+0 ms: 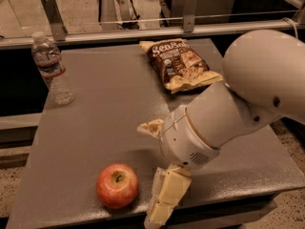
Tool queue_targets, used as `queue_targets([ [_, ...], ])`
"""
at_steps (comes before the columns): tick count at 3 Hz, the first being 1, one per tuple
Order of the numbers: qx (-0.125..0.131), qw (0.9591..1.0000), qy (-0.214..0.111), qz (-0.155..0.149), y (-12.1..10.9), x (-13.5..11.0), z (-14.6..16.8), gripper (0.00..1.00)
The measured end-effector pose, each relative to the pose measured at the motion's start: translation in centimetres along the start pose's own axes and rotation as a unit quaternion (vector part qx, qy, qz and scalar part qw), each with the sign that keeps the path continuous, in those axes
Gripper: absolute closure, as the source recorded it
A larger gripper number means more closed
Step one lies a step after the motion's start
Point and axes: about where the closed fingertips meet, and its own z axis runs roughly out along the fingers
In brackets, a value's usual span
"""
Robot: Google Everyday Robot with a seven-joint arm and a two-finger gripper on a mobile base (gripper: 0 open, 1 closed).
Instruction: Move apple near water bottle
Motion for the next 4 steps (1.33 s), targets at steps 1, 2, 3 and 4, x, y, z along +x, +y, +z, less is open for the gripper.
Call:
queue_targets([
  [1,-0.008,0.9999,-0.013,0.003,0.8,-0.7,2.2,0.0],
  [2,-0.015,0.9996,-0.022,0.006,1.5,-1.3,4.0,0.0],
  [3,-0.018,0.9994,-0.024,0.015,1.8,-1.2,5.3,0.16],
  [4,-0.015,0.9992,-0.03,0.023,1.6,-1.5,5.8,0.41],
])
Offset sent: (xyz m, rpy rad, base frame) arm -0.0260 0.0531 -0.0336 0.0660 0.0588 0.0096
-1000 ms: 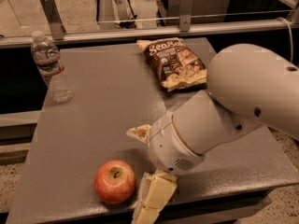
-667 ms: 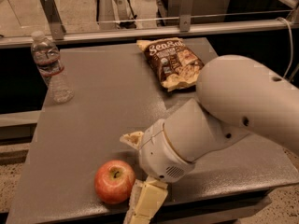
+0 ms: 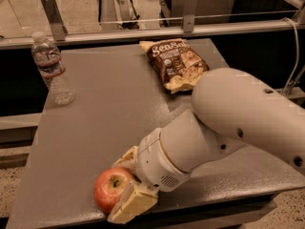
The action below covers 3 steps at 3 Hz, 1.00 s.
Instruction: Move apple near water bottle
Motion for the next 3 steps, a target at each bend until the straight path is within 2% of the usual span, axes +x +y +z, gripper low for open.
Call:
queue_targets([
  [1,0.01,0.9999,-0.005,0.01,-0.6,-0.1,-0.3,0.64],
  [2,0.042,0.9987,-0.013,0.025,-2.5,0.2,-2.6,0.87],
  [3,0.088,0.9956,-0.009,0.031,-4.9,1.1,-6.9,1.0],
])
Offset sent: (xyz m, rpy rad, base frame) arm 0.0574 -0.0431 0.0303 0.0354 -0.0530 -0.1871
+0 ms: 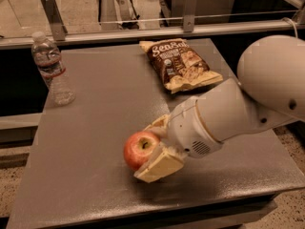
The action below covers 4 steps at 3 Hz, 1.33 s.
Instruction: Move apple near water bottle
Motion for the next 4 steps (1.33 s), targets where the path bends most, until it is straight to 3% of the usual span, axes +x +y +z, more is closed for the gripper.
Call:
queue_targets([
  [1,0.052,0.9986,0.008,-0.008,-3.7,0.4,-4.9,1.0],
  [2,0.055,0.9984,0.008,-0.009,-4.8,0.8,-4.4,1.0],
  [3,0.067,0.9976,0.004,-0.017,-7.5,1.2,-3.9,1.0],
  [4,0.081,0.9961,-0.011,-0.033,-12.0,0.8,-2.5,1.0],
])
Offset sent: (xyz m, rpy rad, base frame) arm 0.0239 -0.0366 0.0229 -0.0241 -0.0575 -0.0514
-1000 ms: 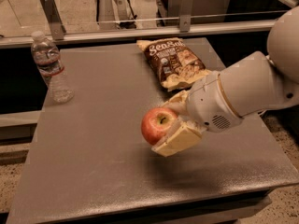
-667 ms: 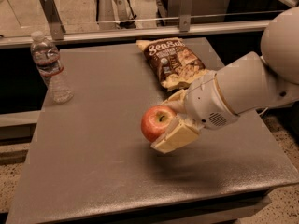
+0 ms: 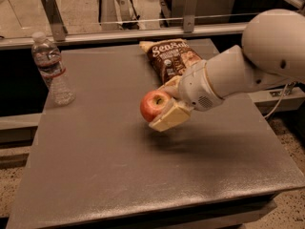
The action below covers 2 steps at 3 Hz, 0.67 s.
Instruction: Move apple near water bottle
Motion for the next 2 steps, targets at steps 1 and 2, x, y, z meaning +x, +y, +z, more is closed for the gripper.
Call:
queue_targets([
  [1,0.007,0.9997,-0.02,-0.016,-3.6,-1.0,2.8,1.0],
  [2,0.018,0.9993,-0.023,-0.024,-6.7,-1.5,4.9,1.0],
])
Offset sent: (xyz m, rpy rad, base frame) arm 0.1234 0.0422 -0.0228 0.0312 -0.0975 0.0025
